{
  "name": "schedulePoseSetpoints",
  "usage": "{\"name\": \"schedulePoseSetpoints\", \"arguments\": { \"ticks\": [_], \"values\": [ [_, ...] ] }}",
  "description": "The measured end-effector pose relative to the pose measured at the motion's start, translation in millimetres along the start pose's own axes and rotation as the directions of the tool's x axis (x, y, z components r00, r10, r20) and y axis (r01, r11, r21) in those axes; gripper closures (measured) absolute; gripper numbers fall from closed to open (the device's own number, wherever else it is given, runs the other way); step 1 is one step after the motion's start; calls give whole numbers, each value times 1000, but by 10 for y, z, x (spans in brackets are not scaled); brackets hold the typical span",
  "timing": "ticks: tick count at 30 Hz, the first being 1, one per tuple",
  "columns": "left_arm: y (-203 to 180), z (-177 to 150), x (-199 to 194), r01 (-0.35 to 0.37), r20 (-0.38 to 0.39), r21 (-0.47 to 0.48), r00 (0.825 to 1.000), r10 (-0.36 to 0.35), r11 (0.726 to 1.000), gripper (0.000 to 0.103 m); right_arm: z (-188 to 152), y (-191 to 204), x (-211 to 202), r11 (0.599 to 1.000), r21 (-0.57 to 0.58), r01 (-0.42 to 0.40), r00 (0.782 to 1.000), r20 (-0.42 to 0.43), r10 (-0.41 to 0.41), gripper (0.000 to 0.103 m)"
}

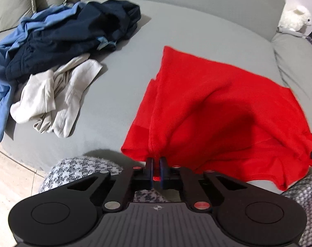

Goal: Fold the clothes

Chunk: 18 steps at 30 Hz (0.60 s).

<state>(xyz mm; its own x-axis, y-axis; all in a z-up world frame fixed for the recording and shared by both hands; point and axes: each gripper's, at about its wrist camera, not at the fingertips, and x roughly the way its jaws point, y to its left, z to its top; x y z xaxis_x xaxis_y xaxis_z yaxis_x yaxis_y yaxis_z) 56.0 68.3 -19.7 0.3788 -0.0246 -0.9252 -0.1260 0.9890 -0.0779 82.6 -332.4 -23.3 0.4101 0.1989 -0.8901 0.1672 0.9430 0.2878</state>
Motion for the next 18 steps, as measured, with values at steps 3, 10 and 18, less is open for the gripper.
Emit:
{"name": "schedulePoseSetpoints", "arguments": {
  "ticks": [3,10,18],
  "values": [
    [1,37,-30,18,8,-5,1000,-18,1000,99,6,12,-28,1000,-13,0,1000,2,0,98],
    [28,184,-40,59,-3,-34,998,-59,998,99,8,21,-108,999,-29,-21,999,26,21,99],
    [-7,764,-25,79,3,-76,997,-79,994,99,236,38,-181,993,40,-110,994,25,109,99]
  ]
}}
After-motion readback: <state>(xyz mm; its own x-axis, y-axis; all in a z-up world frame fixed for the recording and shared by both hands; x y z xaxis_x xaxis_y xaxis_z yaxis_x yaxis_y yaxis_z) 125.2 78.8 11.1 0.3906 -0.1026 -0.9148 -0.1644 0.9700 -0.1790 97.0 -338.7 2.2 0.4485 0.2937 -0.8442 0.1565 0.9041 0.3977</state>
